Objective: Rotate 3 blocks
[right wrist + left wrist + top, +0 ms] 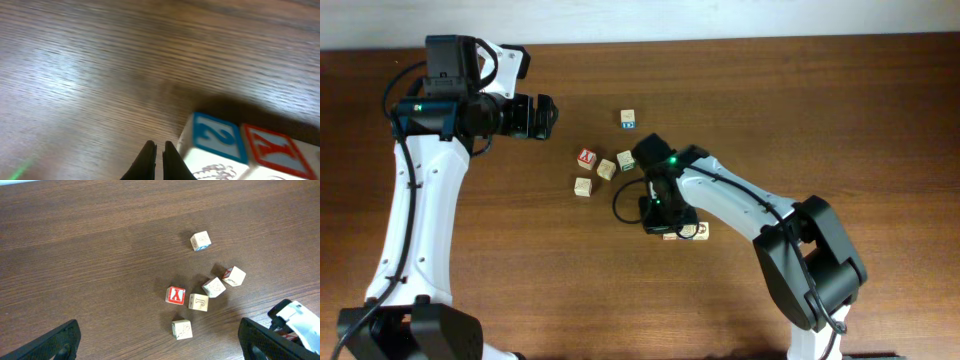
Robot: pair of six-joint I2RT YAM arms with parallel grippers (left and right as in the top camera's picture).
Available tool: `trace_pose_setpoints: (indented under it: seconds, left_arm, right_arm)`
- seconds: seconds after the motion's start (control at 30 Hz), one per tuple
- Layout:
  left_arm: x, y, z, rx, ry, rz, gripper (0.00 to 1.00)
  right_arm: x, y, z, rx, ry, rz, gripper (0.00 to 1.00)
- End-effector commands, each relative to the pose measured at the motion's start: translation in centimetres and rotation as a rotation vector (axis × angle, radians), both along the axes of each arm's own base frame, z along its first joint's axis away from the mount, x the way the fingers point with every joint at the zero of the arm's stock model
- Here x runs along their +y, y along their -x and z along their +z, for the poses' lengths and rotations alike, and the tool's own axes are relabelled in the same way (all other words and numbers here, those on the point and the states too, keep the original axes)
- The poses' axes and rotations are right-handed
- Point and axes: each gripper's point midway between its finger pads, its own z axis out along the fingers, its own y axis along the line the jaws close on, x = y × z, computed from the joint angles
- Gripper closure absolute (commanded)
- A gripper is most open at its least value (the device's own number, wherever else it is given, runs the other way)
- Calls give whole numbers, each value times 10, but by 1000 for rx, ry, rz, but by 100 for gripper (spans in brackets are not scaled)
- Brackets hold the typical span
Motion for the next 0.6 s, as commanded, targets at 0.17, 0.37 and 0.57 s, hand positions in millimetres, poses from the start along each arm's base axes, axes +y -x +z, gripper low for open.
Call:
trace_pose_setpoints:
  seconds: [0.17, 0.37, 0.57]
  left_arm:
    - [-1, -2, 8, -25, 0, -17, 1]
    - [-1, -2, 8, -25, 0, -17, 1]
    - [-1, -2, 8, -25, 0, -17, 1]
  right_arm:
    - [-15, -11, 5, -23, 22, 60, 92]
    - [-57, -33, 97, -154, -44, -33, 96]
    - [-150, -44, 127, -172, -199, -97, 96]
